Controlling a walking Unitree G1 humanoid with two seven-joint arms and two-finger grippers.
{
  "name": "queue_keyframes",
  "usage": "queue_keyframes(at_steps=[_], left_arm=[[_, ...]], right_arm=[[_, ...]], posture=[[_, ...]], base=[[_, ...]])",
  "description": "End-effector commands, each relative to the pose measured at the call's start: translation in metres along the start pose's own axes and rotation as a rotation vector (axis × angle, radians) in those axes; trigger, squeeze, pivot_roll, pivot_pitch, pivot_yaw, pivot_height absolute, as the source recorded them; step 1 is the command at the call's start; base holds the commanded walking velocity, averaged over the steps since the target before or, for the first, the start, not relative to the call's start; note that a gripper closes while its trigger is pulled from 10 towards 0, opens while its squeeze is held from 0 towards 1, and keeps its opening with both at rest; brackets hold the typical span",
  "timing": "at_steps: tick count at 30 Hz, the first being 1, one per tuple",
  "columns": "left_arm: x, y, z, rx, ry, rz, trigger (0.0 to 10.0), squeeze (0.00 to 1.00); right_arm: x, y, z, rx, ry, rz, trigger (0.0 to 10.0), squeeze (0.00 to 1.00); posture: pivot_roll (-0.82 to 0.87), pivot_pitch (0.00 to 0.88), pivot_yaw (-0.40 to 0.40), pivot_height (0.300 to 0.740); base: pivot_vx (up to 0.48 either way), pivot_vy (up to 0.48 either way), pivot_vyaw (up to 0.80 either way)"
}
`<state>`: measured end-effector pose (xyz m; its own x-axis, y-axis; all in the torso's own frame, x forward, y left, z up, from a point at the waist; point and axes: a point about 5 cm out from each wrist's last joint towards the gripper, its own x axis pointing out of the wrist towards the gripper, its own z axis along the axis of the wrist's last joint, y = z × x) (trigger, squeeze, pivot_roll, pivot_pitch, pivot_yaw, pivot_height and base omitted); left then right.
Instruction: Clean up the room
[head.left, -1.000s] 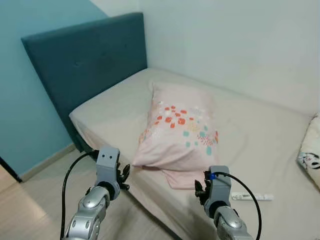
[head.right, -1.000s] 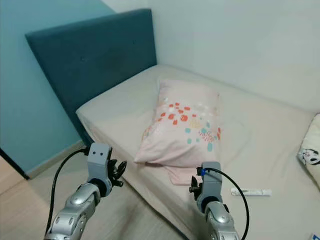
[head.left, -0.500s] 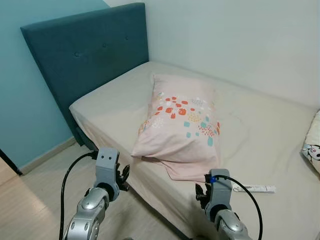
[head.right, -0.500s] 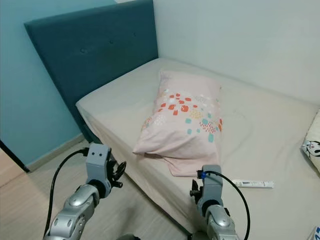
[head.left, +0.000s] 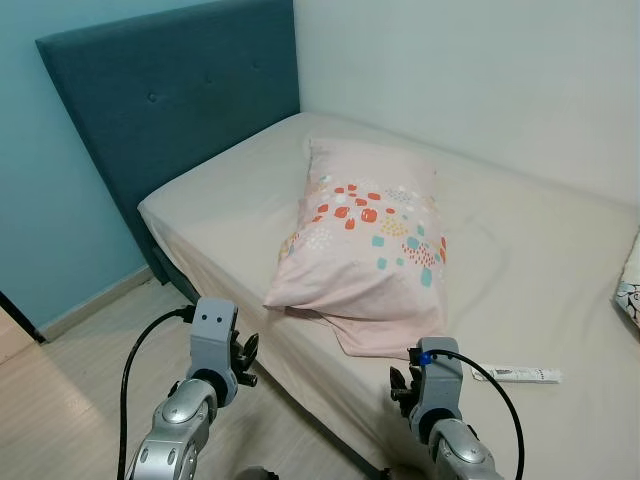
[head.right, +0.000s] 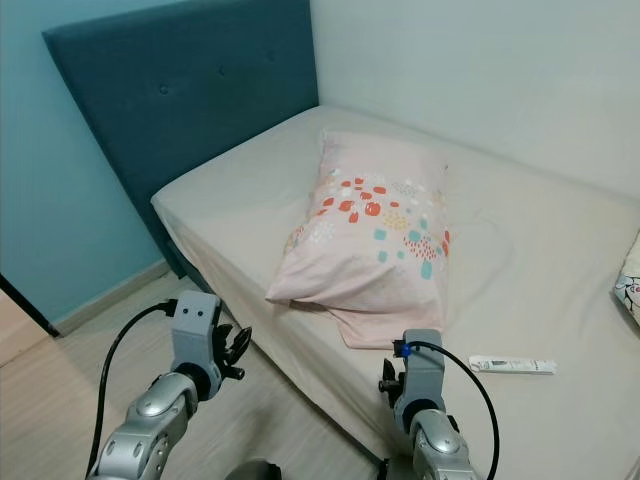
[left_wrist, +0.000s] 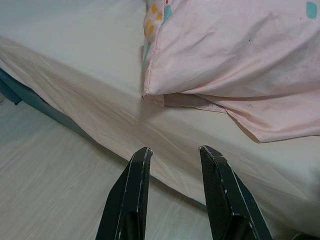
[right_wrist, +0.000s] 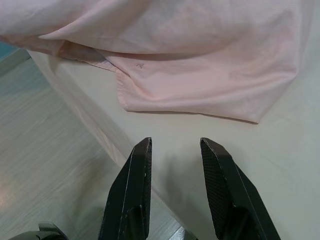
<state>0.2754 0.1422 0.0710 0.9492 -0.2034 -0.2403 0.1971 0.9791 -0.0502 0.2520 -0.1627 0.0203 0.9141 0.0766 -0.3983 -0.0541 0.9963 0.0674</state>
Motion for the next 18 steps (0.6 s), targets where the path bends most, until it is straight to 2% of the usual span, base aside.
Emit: queue_keyframes(at_steps=[1,9,18], left_arm=[[-0.0024,0.0038,-0.0003,0.02,0.01,0.003,10.0,0.0],[-0.0028,0.0033,-0.0009,0.018,0.013,0.001,10.0,0.0],[-0.003,0.0035,-0.0011,0.018,0.016,-0.002,10.0,0.0]], right_arm=[[-0.0014,0.0039,-0.0014,0.005,0.008,0.007,10.0,0.0],[-0.0025,0.0058,-0.0019,0.018,0.009,0.025,10.0,0.0],[-0.0024,0.0053,-0.0033,0.011,0.019,0.013,10.0,0.0]], posture=[[0.04,0.035,0.038,0.627],[0.04,0.034,0.038,0.602],[0.04,0.039,0.042,0.597]], base=[[0.0,0.0,0.0],[0.0,0.0,0.0],[0.0,0.0,0.0]])
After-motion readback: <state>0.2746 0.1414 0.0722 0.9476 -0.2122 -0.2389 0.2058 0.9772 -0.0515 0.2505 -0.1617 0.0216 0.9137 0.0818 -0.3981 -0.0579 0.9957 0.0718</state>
